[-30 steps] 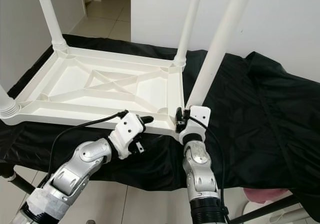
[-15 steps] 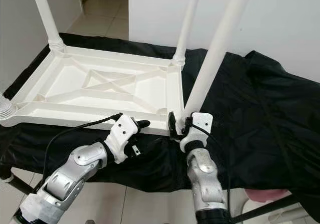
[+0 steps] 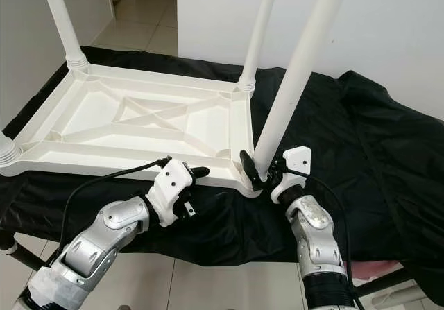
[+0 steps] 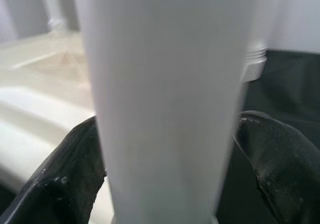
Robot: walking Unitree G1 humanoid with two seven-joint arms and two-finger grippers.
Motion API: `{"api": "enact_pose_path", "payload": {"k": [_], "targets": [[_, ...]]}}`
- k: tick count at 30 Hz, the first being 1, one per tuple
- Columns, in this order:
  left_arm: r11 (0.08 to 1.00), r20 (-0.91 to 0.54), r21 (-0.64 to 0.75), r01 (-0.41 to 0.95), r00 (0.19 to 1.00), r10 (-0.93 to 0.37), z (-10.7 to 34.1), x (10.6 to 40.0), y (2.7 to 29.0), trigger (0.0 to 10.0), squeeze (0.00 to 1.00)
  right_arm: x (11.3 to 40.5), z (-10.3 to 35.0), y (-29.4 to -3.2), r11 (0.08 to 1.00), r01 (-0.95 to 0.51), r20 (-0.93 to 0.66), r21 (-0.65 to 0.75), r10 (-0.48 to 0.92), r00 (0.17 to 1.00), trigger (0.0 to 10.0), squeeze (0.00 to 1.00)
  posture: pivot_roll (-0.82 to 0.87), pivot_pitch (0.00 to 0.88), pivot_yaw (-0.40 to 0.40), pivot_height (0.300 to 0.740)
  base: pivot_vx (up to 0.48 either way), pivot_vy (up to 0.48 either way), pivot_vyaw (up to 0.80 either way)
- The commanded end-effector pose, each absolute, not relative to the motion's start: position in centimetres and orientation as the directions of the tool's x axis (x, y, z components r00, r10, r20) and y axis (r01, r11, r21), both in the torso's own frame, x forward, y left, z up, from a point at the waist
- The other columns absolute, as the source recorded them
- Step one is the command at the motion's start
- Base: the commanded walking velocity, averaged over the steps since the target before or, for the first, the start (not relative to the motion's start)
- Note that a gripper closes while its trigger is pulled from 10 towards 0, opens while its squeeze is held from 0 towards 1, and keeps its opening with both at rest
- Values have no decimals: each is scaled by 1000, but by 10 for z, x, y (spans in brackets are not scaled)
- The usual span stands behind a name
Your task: Building children table
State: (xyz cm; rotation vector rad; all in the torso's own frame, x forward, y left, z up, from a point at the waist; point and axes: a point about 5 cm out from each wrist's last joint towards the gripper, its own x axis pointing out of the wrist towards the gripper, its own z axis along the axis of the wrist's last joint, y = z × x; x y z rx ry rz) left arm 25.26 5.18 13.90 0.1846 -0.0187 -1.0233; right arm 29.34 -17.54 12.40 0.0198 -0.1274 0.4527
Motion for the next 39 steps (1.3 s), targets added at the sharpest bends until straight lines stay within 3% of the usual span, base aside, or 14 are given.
{"api": "enact_pose_path", "payload": {"k": [1,6,7,8,11,12,21,22,39], "targets": [[410,-89,147,900,425,-901,138,248,46,10000,0,300,127,-175,868,-496,125,-22,494,860,10000,0,-7,0,-92,740,0,0,0],[410,-88,148,900,425,-901,139,248,46,10000,0,307,128,-170,830,-557,114,-32,557,823,10000,0,-7,0,-93,740,0,0,0],[411,-88,151,899,426,-900,139,248,46,10000,0,310,126,-168,811,-584,97,-41,585,805,8941,0,-2,0,-97,740,0,0,0],[412,-87,151,898,427,-900,139,249,46,10000,0,312,124,-168,801,-597,81,-53,599,797,3059,0,0,0,-99,740,0,0,0],[413,-87,151,898,428,-900,139,249,46,10000,0,313,122,-168,796,-601,69,-72,605,793,3059,0,0,0,-99,740,0,0,0],[415,-86,155,897,431,-898,140,250,46,10000,0,314,115,-171,787,-613,44,-74,617,786,0,0,2,0,-101,740,0,0,0],[415,-87,160,896,432,-898,140,251,46,10000,0,312,108,-178,785,-617,25,-50,618,785,0,0,0,0,-95,740,0,0,0],[414,-87,160,896,431,-898,140,251,46,10000,0,312,108,-178,790,-612,26,-44,613,790,10000,0,-1,0,-94,740,0,0,0],[414,-95,164,895,432,-897,139,251,47,10000,0,306,103,-165,839,-544,47,-6,543,838,10000,0,2,0,-91,740,0,0,0]]}}
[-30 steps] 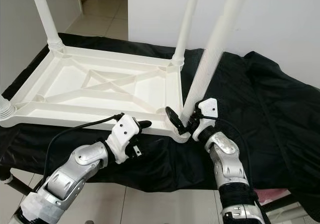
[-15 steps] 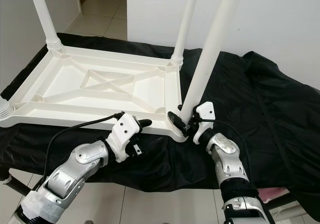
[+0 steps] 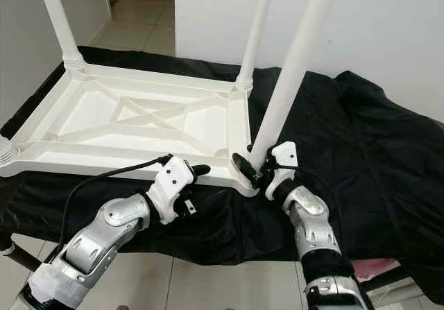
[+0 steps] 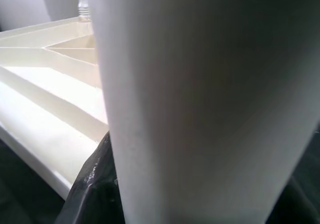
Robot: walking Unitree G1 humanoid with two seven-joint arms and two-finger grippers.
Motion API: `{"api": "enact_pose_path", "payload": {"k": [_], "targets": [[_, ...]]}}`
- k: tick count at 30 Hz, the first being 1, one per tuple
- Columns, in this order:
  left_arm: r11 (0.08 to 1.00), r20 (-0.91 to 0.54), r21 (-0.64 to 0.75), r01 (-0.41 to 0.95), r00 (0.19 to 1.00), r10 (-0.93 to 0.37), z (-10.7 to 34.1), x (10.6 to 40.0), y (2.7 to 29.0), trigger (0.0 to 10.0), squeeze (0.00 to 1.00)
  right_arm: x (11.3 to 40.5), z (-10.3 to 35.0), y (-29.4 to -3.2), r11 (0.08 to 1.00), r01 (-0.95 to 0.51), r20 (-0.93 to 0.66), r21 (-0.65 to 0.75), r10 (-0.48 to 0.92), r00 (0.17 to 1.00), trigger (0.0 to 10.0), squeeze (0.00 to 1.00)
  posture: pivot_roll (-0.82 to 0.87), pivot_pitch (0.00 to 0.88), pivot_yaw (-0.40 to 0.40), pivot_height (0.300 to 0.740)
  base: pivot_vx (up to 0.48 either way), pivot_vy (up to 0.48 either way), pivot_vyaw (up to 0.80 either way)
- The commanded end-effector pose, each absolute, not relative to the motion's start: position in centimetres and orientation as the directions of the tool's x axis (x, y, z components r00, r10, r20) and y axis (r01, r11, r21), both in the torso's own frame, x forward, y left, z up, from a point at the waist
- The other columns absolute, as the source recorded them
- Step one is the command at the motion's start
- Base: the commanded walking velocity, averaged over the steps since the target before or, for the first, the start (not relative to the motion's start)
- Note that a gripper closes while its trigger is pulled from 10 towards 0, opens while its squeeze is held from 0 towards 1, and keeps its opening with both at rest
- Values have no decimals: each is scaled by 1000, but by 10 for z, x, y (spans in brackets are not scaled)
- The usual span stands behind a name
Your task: Building children table
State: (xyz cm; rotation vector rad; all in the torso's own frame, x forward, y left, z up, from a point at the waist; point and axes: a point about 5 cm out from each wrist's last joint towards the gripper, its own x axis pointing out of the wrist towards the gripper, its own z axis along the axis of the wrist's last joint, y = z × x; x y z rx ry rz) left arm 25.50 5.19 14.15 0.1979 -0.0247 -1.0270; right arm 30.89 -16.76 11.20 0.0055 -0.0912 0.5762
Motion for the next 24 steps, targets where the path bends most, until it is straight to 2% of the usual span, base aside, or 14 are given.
{"api": "enact_pose_path", "payload": {"k": [1,5,8,9,11,14,15,16,18,20,24], "targets": [[413,-97,164,896,431,-897,139,250,47,10000,0,305,104,-162,855,-518,51,-16,518,854,10000,0,1,0,-91,740,0,0,0],[413,-98,160,896,431,-897,138,250,47,10000,0,303,107,-158,881,-472,63,-11,472,879,10000,0,2,0,-91,740,0,0,0],[415,-103,162,896,433,-895,138,250,48,10000,0,299,111,-152,935,-354,85,25,351,932,10000,0,3,0,-91,740,0,0,0],[415,-103,162,896,433,-895,138,250,48,10000,0,299,111,-152,935,-354,85,25,351,932,10000,0,3,0,-91,740,0,0,0],[416,-103,160,895,434,-895,138,250,48,10000,0,295,111,-148,973,-223,84,66,217,973,10000,0,6,0,-93,740,0,0,0],[416,-103,160,895,434,-895,138,250,49,10000,0,294,112,-147,975,-212,81,69,206,975,10000,0,6,0,-93,740,0,0,0],[417,-102,160,895,436,-894,138,250,48,10000,0,294,109,-147,989,-115,52,92,110,993,10000,0,7,0,-93,740,0,0,0],[417,-102,160,895,436,-894,138,250,48,10000,0,294,109,-147,989,-115,52,92,110,993,10000,0,7,0,-93,740,0,0,0],[420,-101,161,893,438,-893,139,250,47,10000,0,293,105,-138,989,37,4,140,-38,999,10000,0,9,0,-90,740,0,0,0],[420,-99,159,893,438,-894,139,250,47,10000,0,292,106,-126,984,50,-6,171,-49,999,10000,0,10,0,-90,740,0,0,0],[418,-99,161,894,436,-894,140,250,47,10000,0,292,107,-126,986,37,-13,165,-35,999,10000,0,14,0,-91,740,0,0,0]]}}
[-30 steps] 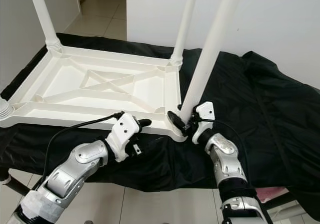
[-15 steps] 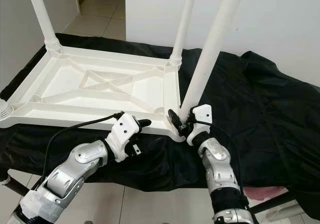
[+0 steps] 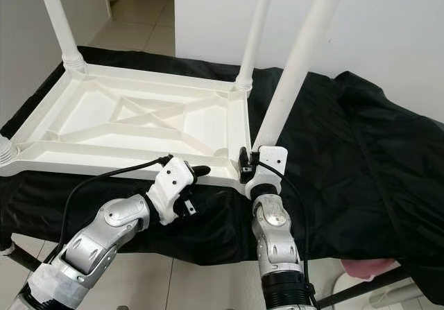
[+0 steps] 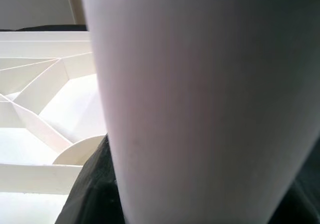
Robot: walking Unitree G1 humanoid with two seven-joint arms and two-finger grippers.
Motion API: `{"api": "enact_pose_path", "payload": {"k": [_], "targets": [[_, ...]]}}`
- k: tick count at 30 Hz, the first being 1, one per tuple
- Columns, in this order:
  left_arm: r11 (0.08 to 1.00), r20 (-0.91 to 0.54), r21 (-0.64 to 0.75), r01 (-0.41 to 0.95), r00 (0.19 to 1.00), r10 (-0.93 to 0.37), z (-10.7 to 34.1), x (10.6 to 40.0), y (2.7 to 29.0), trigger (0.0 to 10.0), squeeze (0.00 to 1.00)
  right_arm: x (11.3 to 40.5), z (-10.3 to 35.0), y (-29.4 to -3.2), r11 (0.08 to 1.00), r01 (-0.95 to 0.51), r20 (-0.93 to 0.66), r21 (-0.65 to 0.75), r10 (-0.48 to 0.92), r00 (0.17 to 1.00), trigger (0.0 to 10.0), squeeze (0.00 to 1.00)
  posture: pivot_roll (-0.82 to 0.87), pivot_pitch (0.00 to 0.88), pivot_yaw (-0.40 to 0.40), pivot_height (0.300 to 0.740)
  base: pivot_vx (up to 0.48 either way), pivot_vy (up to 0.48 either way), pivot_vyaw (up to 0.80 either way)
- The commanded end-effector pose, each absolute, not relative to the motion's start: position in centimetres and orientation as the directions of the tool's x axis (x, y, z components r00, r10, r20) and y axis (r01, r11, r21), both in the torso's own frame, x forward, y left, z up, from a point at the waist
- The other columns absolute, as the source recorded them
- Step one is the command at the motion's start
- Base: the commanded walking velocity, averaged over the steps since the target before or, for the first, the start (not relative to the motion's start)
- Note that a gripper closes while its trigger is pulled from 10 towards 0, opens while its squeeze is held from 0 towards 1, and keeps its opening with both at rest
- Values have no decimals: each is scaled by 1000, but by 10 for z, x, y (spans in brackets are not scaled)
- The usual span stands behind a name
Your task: Building children table
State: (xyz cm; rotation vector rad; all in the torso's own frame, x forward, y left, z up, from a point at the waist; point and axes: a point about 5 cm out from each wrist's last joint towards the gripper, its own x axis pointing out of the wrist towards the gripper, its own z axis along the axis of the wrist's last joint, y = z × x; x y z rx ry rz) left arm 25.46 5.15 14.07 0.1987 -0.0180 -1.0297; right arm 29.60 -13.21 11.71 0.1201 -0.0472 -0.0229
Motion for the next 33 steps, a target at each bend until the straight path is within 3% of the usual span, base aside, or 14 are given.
{"api": "enact_pose_path", "payload": {"k": [1,18,19,30,31,33], "targets": [[420,-97,161,893,438,-894,141,251,47,10000,0,292,107,-128,987,45,-14,155,-43,999,10000,0,13,0,-91,740,0,0,0],[431,-81,156,889,447,-891,144,252,45,10000,0,289,110,-126,993,47,-14,110,-45,999,10000,0,6,0,-87,740,0,0,0],[431,-81,156,889,447,-891,144,253,45,10000,0,288,111,-127,992,37,-9,122,-36,999,10000,1000,5,0,-86,740,0,0,0],[422,-84,155,893,438,-895,144,252,44,10000,0,282,113,-144,995,-52,44,85,48,998,10000,996,0,0,-80,740,0,0,0],[418,-89,156,895,434,-896,143,251,44,10000,0,281,113,-149,993,-92,58,76,87,995,10000,431,1,0,-78,740,0,0,0],[417,-92,156,896,433,-897,142,251,44,10000,0,281,113,-150,992,-106,62,75,102,993,10000,431,1,0,-78,740,0,0,0]]}}
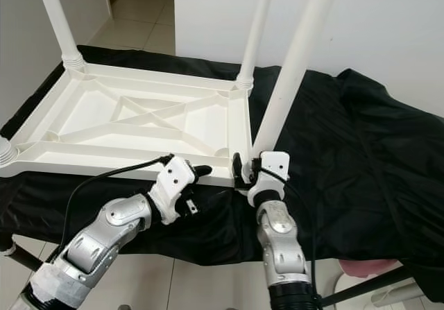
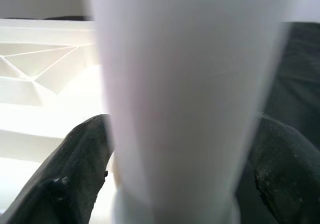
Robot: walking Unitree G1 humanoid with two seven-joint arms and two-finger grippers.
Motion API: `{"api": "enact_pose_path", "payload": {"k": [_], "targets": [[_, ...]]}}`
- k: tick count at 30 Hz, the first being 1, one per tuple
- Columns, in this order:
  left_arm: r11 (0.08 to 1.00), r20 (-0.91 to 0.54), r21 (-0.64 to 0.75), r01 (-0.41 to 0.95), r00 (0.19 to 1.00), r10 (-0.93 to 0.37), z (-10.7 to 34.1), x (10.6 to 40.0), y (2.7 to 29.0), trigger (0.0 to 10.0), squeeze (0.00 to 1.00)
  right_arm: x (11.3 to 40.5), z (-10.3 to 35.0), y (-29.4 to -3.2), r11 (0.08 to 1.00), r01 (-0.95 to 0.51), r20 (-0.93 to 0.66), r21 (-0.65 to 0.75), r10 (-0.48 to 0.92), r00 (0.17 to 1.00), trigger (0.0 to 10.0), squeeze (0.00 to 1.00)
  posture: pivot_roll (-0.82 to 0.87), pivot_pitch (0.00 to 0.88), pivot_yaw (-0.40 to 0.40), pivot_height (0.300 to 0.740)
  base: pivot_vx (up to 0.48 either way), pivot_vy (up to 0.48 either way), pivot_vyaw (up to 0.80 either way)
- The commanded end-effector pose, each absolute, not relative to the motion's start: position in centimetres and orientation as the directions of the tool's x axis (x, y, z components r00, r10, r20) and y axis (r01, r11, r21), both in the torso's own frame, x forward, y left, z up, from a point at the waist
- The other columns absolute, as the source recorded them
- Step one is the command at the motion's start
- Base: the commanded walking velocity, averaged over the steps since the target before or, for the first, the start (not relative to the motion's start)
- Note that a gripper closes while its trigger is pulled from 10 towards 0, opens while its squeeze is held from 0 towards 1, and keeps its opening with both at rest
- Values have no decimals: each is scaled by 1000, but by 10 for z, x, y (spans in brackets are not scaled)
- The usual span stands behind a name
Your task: Building children table
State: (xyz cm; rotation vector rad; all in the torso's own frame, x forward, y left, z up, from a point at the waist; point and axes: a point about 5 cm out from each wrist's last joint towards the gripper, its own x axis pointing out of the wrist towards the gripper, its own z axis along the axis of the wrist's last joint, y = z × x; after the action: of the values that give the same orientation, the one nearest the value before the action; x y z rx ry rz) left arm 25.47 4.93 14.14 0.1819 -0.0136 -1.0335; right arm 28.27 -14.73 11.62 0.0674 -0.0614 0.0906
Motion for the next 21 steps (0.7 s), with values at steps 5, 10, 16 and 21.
{"api": "enact_pose_path", "payload": {"k": [5,10,16,21], "targets": [[414,-93,152,897,430,-898,141,251,44,10000,0,281,112,-156,986,-152,85,61,147,986,10000,0,1,0,-75,740,0,0,0],[403,-122,188,896,428,-895,134,250,45,10000,0,285,115,-160,969,-244,126,44,237,963,10000,0,2,0,-72,740,0,0,0],[393,-139,209,896,425,-895,132,250,47,10000,0,297,121,-163,914,-405,149,-12,403,903,10000,0,5,0,-65,740,0,0,0],[392,-134,216,894,425,-895,134,252,46,10000,0,305,122,-159,861,-504,121,-66,508,853,9176,0,8,0,-69,740,0,0,0]]}}
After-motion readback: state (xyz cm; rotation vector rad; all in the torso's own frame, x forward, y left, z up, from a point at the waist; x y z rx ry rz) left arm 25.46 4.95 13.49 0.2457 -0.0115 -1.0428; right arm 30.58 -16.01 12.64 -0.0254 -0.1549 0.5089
